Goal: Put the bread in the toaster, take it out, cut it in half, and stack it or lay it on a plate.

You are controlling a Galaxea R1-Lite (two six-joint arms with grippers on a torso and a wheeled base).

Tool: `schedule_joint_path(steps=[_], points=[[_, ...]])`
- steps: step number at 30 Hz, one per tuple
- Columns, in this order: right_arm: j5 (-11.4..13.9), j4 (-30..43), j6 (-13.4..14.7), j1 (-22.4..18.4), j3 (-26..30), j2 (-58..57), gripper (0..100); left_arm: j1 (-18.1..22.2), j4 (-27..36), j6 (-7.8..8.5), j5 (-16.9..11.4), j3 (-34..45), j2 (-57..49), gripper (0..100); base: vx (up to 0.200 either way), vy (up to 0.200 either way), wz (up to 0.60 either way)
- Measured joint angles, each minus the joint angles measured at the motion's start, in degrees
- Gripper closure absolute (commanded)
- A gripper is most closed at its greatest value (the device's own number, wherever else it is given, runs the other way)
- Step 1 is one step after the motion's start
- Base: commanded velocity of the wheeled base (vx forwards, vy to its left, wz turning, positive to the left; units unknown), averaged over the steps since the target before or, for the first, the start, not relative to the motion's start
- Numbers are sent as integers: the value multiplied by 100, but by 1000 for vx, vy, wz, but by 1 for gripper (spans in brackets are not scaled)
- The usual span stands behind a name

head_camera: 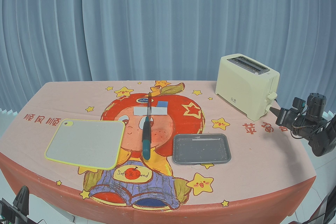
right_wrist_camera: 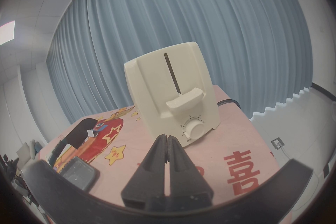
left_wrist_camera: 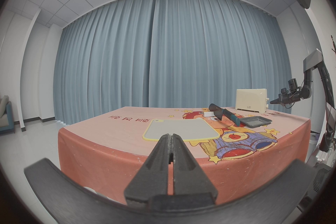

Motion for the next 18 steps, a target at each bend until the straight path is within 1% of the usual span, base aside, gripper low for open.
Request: schedule_joint_path(steps=[3, 18], points=[[-17, 5, 110, 38, -72, 20, 100, 2, 0, 2, -2, 0, 0, 100, 0, 0, 0], [-33, -52, 134, 106, -172, 149, 100, -2, -2, -2, 0, 0, 0, 100, 0, 0, 0]])
